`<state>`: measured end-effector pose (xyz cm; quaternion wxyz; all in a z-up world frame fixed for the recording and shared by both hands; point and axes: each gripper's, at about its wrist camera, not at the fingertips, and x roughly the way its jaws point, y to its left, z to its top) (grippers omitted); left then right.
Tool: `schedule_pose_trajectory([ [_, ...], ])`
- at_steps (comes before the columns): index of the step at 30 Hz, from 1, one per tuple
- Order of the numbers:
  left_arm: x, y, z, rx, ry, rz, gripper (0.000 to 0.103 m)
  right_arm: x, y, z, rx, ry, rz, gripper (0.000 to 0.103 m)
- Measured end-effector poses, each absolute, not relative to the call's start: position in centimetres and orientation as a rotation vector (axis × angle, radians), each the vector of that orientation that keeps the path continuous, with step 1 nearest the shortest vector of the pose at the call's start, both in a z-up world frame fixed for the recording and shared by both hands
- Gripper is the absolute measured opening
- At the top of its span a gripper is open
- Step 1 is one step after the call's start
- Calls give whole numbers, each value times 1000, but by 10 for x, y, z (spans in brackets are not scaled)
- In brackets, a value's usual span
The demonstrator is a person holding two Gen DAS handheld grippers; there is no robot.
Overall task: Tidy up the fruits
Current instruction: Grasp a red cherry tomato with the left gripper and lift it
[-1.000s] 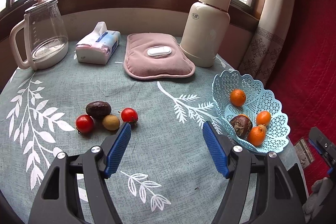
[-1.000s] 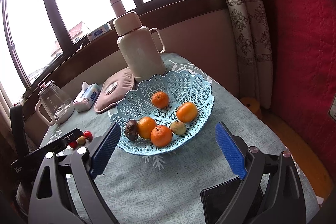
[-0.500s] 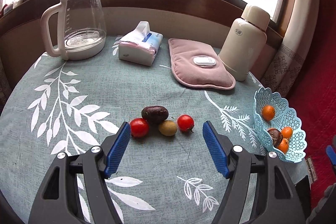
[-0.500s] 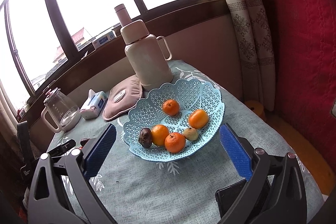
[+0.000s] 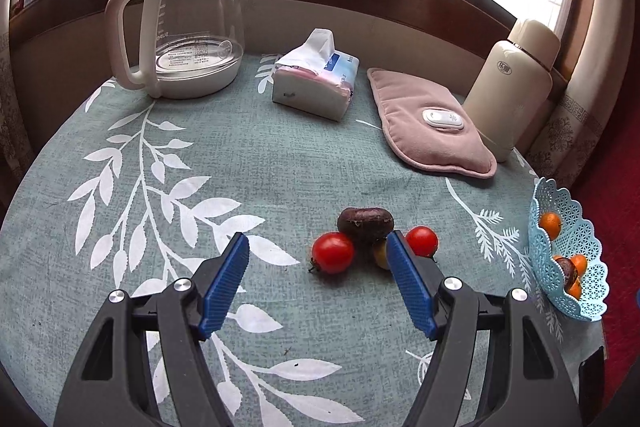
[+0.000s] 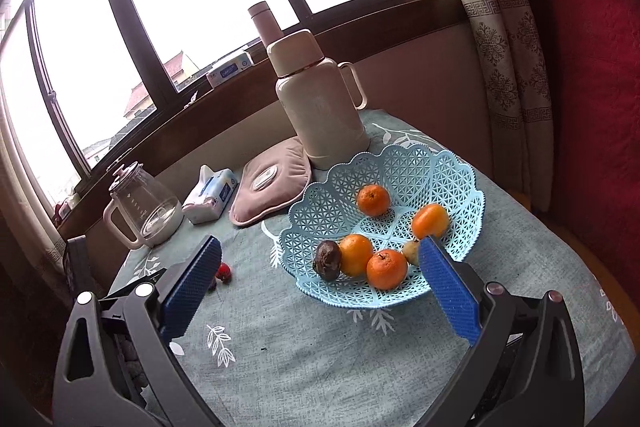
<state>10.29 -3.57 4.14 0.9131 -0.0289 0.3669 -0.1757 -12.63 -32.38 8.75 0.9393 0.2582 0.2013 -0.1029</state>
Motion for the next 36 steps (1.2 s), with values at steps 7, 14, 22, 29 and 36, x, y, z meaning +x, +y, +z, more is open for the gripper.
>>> schedule_pose_trajectory([
  [7,113,-45,22,-1,813,-364,64,-108,-299,81,464,490,-129,100],
  [14,121,-52,13,17,843,-381,55,-93,-274,74,413,556,-59,100],
  [22,128,-64,7,41,852,-413,43,-84,-250,67,357,608,3,100],
  [29,127,-58,7,1,843,-447,30,-79,-242,59,356,640,21,100],
  [36,114,-51,21,-7,764,-417,30,-74,-235,57,342,660,27,100],
])
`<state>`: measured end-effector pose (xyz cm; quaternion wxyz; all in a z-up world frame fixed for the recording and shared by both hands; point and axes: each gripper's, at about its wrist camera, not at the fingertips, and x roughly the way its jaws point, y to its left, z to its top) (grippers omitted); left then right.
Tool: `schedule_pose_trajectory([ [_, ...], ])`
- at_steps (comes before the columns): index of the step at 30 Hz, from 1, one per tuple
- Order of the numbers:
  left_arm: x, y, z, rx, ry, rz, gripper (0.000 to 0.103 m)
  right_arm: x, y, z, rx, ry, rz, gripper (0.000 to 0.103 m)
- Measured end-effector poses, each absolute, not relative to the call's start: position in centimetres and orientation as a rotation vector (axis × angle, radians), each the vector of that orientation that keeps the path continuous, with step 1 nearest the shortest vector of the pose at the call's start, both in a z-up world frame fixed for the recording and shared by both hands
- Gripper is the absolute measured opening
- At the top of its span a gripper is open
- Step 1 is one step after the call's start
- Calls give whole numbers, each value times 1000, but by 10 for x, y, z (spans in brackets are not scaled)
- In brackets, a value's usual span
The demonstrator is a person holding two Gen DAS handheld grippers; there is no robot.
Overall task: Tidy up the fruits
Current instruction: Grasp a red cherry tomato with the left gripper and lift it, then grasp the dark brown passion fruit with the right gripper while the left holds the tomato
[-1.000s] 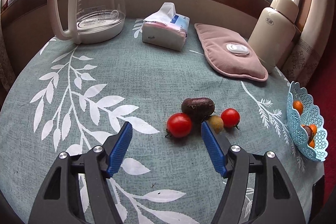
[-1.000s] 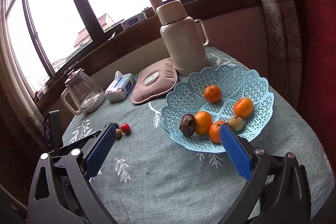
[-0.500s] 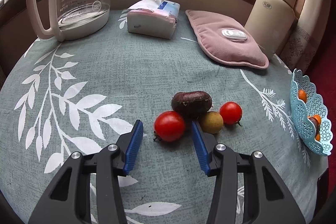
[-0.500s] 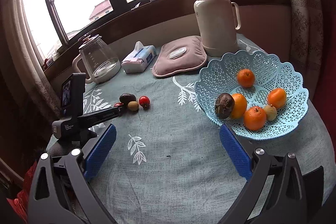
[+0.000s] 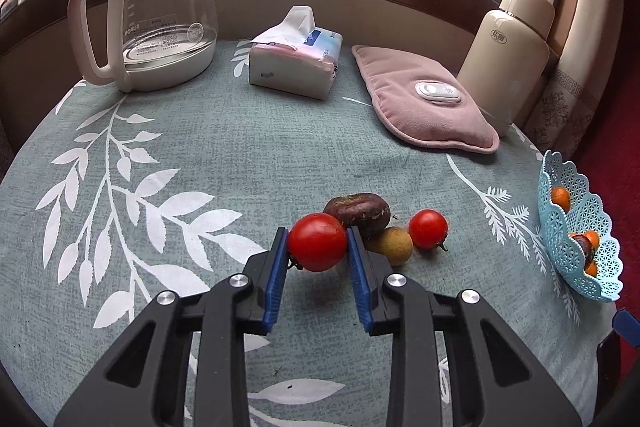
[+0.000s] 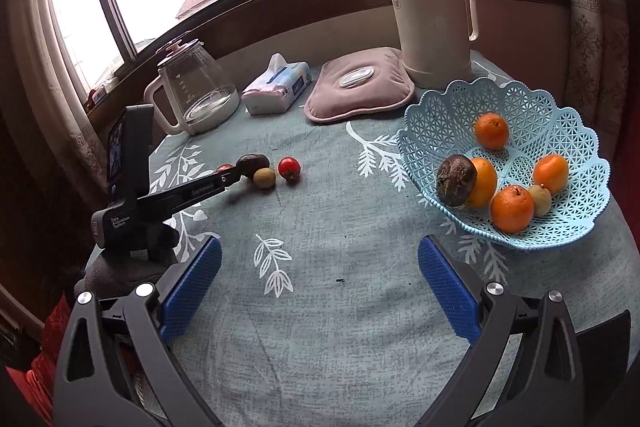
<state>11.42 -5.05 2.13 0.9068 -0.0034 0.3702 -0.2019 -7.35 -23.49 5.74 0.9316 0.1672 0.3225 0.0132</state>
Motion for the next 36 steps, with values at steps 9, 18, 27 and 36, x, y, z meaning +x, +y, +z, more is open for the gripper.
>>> schedule_pose_trajectory([
  [9,110,-24,43,-99,697,-385,30,-52,-214,54,288,700,52,100],
  [18,115,-3,46,-156,690,-335,30,-8,-193,44,266,751,95,99],
  [27,116,1,47,-172,687,-329,30,37,-190,40,308,780,98,79],
  [36,120,16,49,-217,685,-296,30,80,-164,48,213,772,149,76],
])
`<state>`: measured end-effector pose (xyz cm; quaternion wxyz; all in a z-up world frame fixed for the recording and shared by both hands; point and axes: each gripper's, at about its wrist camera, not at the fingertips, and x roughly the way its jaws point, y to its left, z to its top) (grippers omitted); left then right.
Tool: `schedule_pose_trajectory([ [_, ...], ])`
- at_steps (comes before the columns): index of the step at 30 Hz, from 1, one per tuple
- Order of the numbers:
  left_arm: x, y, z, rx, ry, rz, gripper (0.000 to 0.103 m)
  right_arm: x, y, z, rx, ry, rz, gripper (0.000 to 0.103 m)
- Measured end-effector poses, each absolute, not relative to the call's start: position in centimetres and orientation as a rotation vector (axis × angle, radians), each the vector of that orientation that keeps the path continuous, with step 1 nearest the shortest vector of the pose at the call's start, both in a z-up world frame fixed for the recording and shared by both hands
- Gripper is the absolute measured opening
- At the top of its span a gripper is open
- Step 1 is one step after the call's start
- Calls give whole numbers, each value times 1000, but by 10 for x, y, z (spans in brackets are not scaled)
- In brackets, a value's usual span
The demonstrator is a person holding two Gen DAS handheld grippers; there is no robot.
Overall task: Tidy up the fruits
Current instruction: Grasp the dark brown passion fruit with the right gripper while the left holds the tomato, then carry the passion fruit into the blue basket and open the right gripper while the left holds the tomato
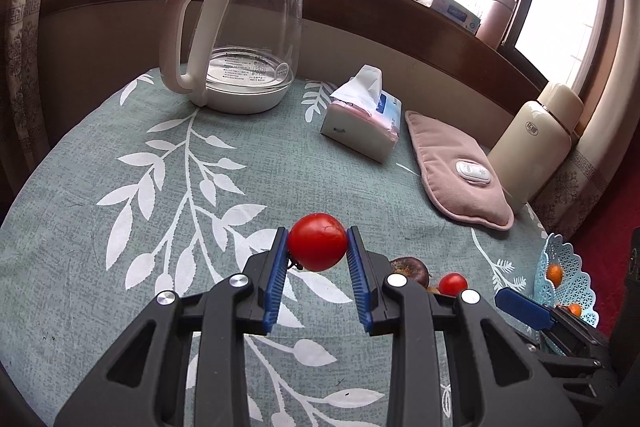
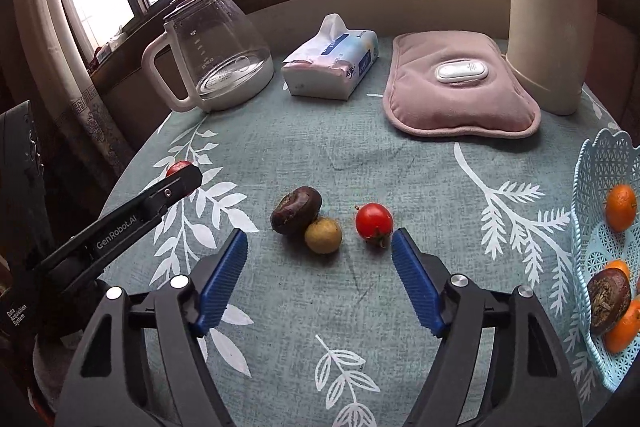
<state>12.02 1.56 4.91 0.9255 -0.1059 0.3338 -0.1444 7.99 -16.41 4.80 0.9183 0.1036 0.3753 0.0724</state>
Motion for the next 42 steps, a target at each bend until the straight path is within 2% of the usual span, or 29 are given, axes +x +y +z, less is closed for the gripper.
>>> schedule_pose_trajectory([
  [9,123,33,52,-254,671,-246,30,111,-123,38,-91,768,163,76],
  [16,125,36,50,-267,682,-232,30,133,-112,21,-144,819,183,76],
  [22,126,35,49,-268,688,-240,30,145,-110,8,-157,875,178,51],
  [25,127,35,48,-270,691,-240,30,145,-112,8,-137,873,169,45],
  [42,124,31,48,-263,689,-254,30,114,-130,41,-22,790,109,45],
])
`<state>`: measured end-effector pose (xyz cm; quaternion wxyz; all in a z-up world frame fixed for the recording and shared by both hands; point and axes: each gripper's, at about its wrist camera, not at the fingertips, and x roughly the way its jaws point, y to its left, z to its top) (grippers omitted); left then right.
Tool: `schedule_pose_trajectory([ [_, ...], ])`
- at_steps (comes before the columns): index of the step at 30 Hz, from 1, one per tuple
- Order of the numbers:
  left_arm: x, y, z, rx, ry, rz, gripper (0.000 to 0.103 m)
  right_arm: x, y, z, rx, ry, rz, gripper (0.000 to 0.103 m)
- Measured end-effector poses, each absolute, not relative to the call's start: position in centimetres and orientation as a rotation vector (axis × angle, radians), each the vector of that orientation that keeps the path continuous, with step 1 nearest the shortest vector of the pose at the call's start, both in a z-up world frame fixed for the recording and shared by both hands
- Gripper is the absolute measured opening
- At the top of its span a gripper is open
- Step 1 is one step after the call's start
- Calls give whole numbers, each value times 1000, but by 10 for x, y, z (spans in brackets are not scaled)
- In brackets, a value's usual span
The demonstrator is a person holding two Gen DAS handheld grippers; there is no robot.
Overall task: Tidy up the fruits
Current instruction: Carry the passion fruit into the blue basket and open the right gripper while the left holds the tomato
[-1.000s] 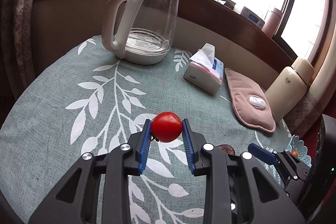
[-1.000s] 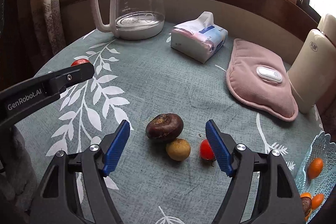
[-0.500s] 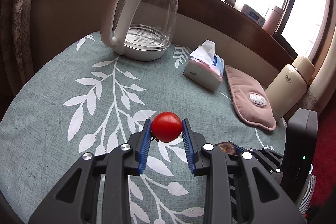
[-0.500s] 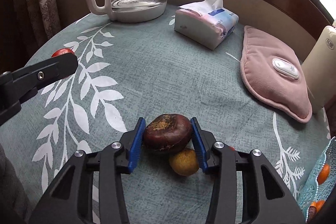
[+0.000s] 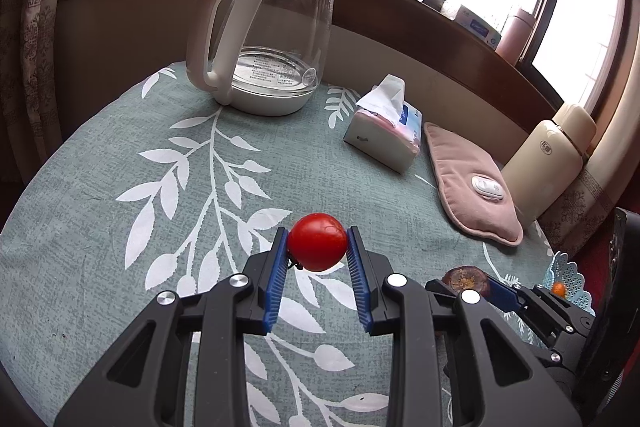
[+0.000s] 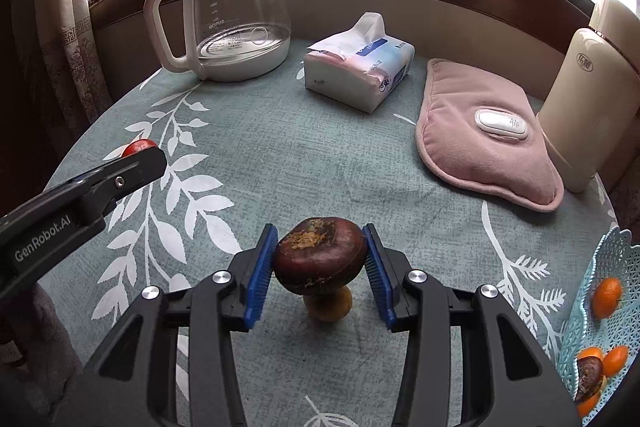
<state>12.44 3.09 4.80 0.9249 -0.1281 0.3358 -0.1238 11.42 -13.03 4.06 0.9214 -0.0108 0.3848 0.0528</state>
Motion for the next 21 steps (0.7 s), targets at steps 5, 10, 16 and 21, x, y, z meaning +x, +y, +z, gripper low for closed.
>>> schedule_pose_trajectory([
  [5,123,29,49,-258,684,-260,30,102,-133,50,0,769,108,45],
  [10,120,27,52,-248,675,-262,30,90,-137,58,22,753,99,45],
  [16,118,24,53,-241,670,-271,30,79,-144,65,53,738,85,45],
  [21,115,20,54,-232,667,-282,30,67,-155,71,96,728,71,45],
])
